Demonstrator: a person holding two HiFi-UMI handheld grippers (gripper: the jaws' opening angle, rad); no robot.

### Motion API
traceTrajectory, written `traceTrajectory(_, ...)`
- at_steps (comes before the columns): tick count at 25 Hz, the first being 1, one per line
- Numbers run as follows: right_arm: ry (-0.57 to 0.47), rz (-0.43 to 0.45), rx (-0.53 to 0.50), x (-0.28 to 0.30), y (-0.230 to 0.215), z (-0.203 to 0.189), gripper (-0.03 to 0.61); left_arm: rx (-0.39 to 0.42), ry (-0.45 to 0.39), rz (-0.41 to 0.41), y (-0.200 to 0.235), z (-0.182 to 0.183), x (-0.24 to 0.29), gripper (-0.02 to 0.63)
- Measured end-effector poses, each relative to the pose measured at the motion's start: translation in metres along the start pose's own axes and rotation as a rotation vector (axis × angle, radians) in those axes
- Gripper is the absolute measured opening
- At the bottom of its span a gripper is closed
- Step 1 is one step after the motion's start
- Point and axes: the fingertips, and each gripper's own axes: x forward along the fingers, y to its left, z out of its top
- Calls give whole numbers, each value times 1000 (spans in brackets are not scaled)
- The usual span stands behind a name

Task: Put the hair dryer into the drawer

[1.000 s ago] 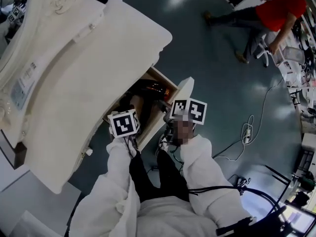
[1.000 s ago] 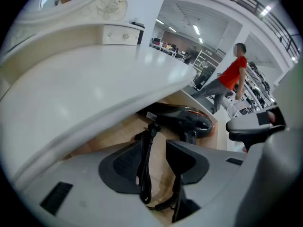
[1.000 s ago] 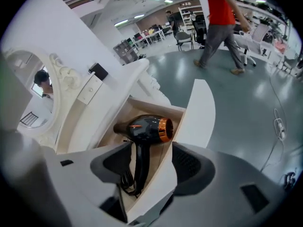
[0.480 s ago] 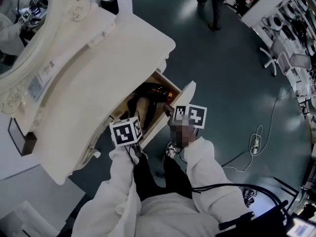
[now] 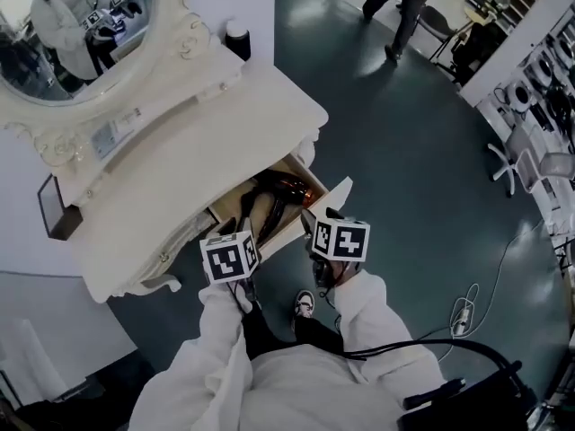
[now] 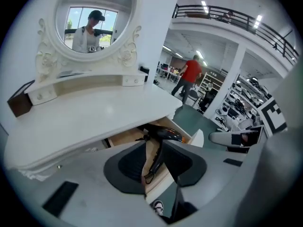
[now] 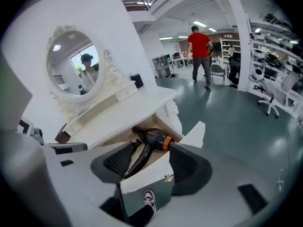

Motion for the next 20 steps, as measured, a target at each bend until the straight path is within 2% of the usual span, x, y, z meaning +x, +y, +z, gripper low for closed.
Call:
traceTrajectory(4, -59, 58, -112, -24, -7, 7, 292, -42, -73, 69, -14, -13, -27, 81)
traceTrajectory(5, -72, 61, -132, -30, -10, 8, 270, -48, -88, 90, -17, -16, -33, 72)
traceTrajectory(7, -102, 52, -166, -40, -17, 11, 184, -67, -111, 126, -22, -23, -46, 53)
traceTrajectory(11, -134, 64, -229, -50, -18, 12, 98, -111, -136, 180, -26, -41, -70, 24)
traceTrajectory(15, -126, 115, -244, -61, -9, -1, 69, -112, -152, 196, -24, -57, -88, 9)
traceTrajectory(20, -143, 198, -247, -72, 16, 3, 61, -113, -186, 231, -16, -52, -109, 6)
